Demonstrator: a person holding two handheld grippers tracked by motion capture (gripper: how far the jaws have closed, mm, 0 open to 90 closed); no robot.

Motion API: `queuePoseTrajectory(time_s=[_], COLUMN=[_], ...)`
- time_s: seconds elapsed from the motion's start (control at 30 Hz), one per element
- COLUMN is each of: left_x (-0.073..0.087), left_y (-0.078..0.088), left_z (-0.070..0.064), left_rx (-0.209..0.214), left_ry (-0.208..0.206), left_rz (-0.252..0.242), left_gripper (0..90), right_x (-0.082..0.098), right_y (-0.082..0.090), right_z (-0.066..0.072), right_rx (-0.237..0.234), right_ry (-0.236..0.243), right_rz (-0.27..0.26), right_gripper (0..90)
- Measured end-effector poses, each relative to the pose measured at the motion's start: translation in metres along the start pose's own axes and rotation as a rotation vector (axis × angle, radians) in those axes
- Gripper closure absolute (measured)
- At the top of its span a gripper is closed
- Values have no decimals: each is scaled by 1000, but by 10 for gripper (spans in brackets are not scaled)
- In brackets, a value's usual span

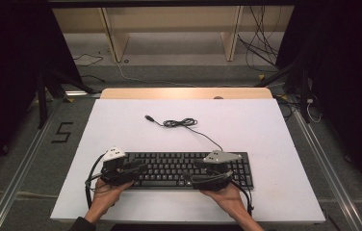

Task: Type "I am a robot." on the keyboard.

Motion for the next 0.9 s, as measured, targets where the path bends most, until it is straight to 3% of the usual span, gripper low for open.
queuePoseTrajectory(time_s=[0.4,0.7,0.9], left_x=[0,2,3], left_y=[-16,-30,-35], left_z=[6,5,8], left_rx=[-25,-33,-45], left_ry=[-19,-45,-36], left_rz=[49,115,135], left_gripper=[879,889,889], right_x=[0,0,0], right_y=[2,6,7], right_z=[2,2,2], right_rx=[2,1,1], right_ry=[2,-2,-4], right_rz=[-8,-10,-18], right_gripper=[338,316,306])
Point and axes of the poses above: each handheld gripper's, and its own axes: y roughly backward along the jaws, x roughly out of its underside, z roughly to its left, the point moved 9 cm from there along -y, roughly forward along the jaws, and after that the axes turned 1 degree about y, right-handed, at the moved point
